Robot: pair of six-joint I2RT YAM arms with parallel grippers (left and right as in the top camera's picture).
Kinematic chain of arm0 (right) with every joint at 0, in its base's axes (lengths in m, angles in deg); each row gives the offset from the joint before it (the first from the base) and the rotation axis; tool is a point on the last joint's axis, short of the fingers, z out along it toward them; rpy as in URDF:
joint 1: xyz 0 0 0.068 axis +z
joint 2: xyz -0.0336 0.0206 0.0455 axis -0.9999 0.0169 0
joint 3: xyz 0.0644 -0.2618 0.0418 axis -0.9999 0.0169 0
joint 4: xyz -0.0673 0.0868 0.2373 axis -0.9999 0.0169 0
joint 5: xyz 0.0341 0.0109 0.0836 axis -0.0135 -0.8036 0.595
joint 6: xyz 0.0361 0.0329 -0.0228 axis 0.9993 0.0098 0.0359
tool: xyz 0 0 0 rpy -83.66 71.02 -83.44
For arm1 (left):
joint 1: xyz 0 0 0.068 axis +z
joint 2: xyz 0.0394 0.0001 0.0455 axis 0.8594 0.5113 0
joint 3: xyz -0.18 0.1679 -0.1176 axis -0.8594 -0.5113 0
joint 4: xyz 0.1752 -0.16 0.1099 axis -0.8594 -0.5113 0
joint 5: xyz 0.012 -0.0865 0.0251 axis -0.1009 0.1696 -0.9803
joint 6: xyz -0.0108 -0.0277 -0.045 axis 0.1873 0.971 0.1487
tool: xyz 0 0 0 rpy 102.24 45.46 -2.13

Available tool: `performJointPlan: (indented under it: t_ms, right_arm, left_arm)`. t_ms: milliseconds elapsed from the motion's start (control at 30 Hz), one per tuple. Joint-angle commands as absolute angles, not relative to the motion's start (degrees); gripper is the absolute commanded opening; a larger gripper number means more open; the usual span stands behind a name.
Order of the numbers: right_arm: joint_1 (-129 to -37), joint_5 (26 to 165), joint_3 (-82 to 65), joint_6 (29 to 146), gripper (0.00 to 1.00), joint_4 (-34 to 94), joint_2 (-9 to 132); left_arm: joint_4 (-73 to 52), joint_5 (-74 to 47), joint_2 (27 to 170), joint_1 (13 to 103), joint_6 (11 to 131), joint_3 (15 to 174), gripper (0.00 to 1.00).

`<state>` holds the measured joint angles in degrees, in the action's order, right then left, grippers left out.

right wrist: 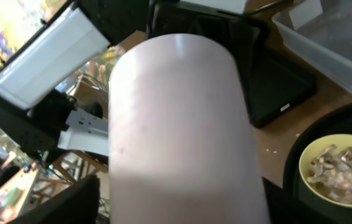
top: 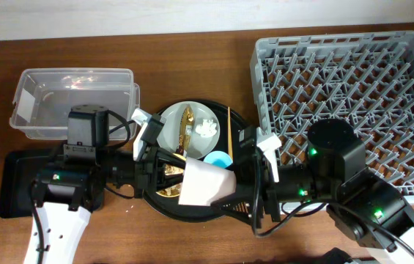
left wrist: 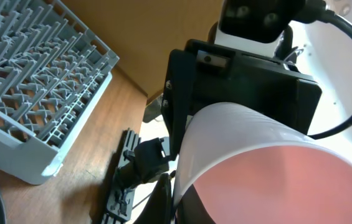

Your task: Sort waste into correct bins and load items into the dishwasher rack

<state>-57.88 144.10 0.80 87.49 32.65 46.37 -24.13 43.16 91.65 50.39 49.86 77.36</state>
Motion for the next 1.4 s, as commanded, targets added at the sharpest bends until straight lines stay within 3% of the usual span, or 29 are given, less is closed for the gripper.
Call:
performJointPlan:
  t_ms: [0,33,67,100,167,200,333,433,500,800,900,933,1000,1200,1267,1300,1367]
  right_arm:
    - [-57.4,146.8,0.3,87.4,0.66,32.4,46.2]
    - [-57.4,146.8,0.3,87.4,0.64,32.4,46.2]
    - [-57.6,146.8,0.3,87.4,0.64,32.4,46.1]
    - [-57.7,146.4,0.3,87.3,0.64,32.4,46.1]
    - [-58.2,140.5,0.3,87.2,0.64,33.8,44.6]
    - [-59.7,136.2,0.3,87.2,0.64,36.1,43.1]
    - [-72.5,115.3,-1.0,87.7,0.61,56.8,35.5]
    - [-82.3,90.9,-1.2,90.4,0.61,70.9,34.9]
    - [-86.3,82.6,-1.2,91.3,0.61,74.2,37.6]
    - [-88.3,85.5,-1.2,90.0,0.62,77.0,69.3]
    - [-88.3,85.5,-1.2,90.0,0.86,76.2,75.4]
    - [-88.3,85.5,-1.2,90.0,0.89,75.4,75.3]
    - [-88.3,87.4,-1.2,90.0,0.9,74.2,72.9]
    - [-88.3,105.9,-1.3,87.0,0.9,72.0,48.7]
    - [-88.3,108.9,-1.3,86.1,0.92,73.0,39.5]
    - [-88.3,108.9,-1.3,86.0,0.93,74.1,36.6]
    - [-88.3,108.9,-1.3,85.9,0.95,77.3,31.5]
  left_arm:
    - [-23.7,42.2,91.3,50.5,48.8,78.0,0.0]
    - [-23.7,42.2,91.3,50.5,48.8,78.0,0.0]
    - [-23.7,42.2,91.3,50.5,48.8,78.0,0.07]
    - [-23.7,42.2,91.3,50.5,48.8,78.0,0.34]
    - [-23.7,40.9,91.3,50.5,48.8,78.0,0.64]
    - [-23.7,39.1,91.3,50.5,48.8,78.0,0.99]
    - [-24.9,27.0,91.3,50.5,48.8,78.0,0.99]
    - [-25.4,25.0,91.3,50.5,48.8,78.0,0.99]
    - [-25.4,25.0,91.3,50.4,48.8,78.0,0.99]
    - [-30.7,15.5,91.3,50.4,48.8,78.0,0.99]
    - [-31.4,12.3,91.4,50.4,48.7,78.0,0.99]
    - [-31.6,11.5,91.4,50.4,48.8,78.0,0.99]
    - [-31.6,8.0,91.4,49.3,48.8,78.0,0.99]
    - [-30.2,-30.7,96.3,33.3,61.7,76.9,0.89]
    - [-25.8,-33.0,104.3,28.2,67.7,76.9,0.73]
    - [-24.2,-34.8,107.4,27.1,69.7,76.9,0.72]
    - [-18.5,-35.3,116.0,25.3,70.4,76.9,0.58]
